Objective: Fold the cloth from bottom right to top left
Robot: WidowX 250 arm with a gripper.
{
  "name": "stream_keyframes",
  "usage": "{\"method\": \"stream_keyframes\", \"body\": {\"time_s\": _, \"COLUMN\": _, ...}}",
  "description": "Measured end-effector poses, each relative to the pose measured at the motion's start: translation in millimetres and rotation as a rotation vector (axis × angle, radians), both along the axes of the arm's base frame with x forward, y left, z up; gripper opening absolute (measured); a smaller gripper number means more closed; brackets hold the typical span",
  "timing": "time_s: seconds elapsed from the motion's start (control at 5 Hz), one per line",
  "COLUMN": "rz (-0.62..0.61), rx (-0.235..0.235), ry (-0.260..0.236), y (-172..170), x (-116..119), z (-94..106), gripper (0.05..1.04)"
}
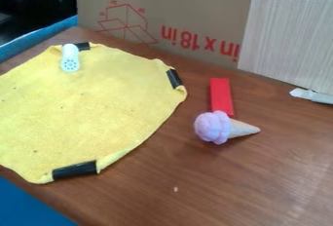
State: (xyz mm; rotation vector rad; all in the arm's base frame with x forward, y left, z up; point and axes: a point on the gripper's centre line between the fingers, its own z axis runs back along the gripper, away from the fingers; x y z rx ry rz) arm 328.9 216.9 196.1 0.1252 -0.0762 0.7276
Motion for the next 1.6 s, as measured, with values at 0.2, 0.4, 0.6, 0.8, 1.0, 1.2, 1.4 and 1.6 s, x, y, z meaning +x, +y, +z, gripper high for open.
{"method": "stream_keyframes", "body": {"time_s": 0.2, "rz": -0.005, "rx": -0.019, "ry": 0.037, "y": 0, "x": 1, "z": -19.2, "gripper": 1.001}}
{"method": "stream_keyframes", "body": {"time_s": 0.4, "rz": -0.143, "rx": 0.017, "ry": 0.141, "y": -27, "x": -18, "z": -61.3, "gripper": 1.001}}
{"method": "stream_keyframes", "body": {"time_s": 0.6, "rz": -0.250, "rx": 0.083, "ry": 0.110, "y": -52, "x": -37, "z": -59.5, "gripper": 1.001}}
{"method": "stream_keyframes", "body": {"time_s": 0.8, "rz": -0.380, "rx": 0.112, "ry": 0.084, "y": -69, "x": -66, "z": -64.4, "gripper": 1.001}}
{"method": "stream_keyframes", "body": {"time_s": 1.0, "rz": -0.603, "rx": 0.117, "ry": 0.045, "y": -90, "x": -93, "z": -60.3, "gripper": 1.001}}
{"method": "stream_keyframes", "body": {"time_s": 1.2, "rz": -0.830, "rx": 0.112, "ry": 0.022, "y": -101, "x": -113, "z": -61.0, "gripper": 1.001}}
{"method": "stream_keyframes", "body": {"time_s": 1.4, "rz": -1.079, "rx": 0.098, "ry": 0.000, "y": -107, "x": -131, "z": -63.6, "gripper": 1.001}}
{"method": "stream_keyframes", "body": {"time_s": 1.6, "rz": -1.246, "rx": 0.037, "ry": 0.005, "y": -117, "x": -142, "z": -76.7, "gripper": 1.001}}
